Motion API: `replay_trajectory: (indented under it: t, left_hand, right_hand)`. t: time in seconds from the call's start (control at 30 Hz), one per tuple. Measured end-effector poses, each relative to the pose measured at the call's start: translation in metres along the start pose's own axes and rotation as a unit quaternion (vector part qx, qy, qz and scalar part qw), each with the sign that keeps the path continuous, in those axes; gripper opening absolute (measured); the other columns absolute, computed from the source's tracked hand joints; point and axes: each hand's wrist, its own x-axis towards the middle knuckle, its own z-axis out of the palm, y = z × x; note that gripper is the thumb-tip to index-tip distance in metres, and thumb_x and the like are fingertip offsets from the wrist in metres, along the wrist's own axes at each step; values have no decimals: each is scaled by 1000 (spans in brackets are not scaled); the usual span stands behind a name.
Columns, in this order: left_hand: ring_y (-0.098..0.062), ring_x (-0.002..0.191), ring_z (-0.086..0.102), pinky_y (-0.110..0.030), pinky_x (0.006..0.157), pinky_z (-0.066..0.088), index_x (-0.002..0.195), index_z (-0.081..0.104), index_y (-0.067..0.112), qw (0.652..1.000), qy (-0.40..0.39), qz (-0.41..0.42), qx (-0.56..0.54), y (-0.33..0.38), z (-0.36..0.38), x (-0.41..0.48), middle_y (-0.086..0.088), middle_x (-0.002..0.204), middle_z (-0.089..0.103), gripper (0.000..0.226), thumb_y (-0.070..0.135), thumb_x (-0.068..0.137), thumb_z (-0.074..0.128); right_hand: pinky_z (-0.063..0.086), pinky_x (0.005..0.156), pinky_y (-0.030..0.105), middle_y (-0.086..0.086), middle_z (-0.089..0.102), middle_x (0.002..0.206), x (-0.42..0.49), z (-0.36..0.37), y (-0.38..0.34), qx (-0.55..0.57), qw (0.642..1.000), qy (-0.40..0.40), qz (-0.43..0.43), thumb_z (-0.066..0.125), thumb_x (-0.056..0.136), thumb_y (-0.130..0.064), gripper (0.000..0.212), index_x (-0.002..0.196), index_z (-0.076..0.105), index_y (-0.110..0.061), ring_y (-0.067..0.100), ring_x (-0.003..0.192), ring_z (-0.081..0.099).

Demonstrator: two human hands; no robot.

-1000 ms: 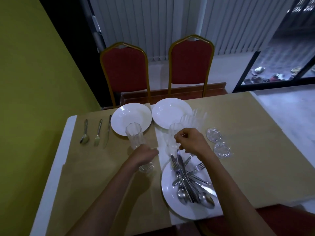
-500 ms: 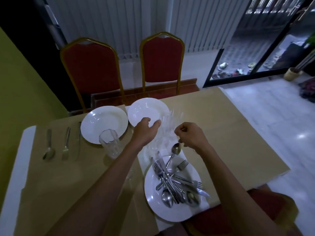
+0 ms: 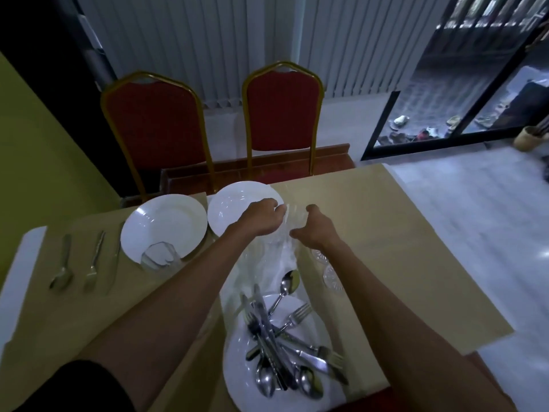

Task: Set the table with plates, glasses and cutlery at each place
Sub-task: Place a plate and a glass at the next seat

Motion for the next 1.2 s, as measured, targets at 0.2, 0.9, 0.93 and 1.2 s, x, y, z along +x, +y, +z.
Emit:
replay_trajectory:
  t: [0.2, 0.9, 0.93, 1.2]
  left_hand:
    - [-30, 108, 61, -36, 90, 42, 119, 64, 8, 998, 31, -11, 44, 46, 17, 13, -13, 125, 64, 54, 46, 103, 29]
    - [-27, 119, 56, -38, 98, 44, 131, 58, 13, 996, 68, -38, -47, 110, 93, -19, -8, 134, 60, 49, 46, 100, 39]
    - [-27, 121, 55, -39, 100, 44, 132, 57, 13, 995, 70, -41, -49, 110, 94, -20, -8, 135, 59, 49, 46, 100, 39]
    - [-27, 127, 51, -38, 103, 40, 138, 50, 12, 994, 71, -58, -68, 114, 102, -23, -9, 142, 53, 50, 44, 101, 38]
  right_hand:
    - [46, 83, 31, 10, 58, 136, 30, -20, 25, -21, 995, -58, -75, 84, 72, -38, 84, 141, 44, -12, 28, 116, 59]
    - [52, 86, 35, 9, 65, 123, 23, -100, 105, -59, 983, -80, -152, 87, 69, -35, 79, 135, 51, -11, 25, 104, 63]
    - [52, 85, 35, 9, 64, 124, 24, -99, 104, -62, 983, -82, -154, 87, 69, -35, 80, 136, 50, -11, 25, 105, 63]
    - [51, 88, 35, 11, 59, 134, 28, -98, 105, -88, 979, -90, -163, 86, 72, -28, 79, 139, 47, -11, 28, 113, 61]
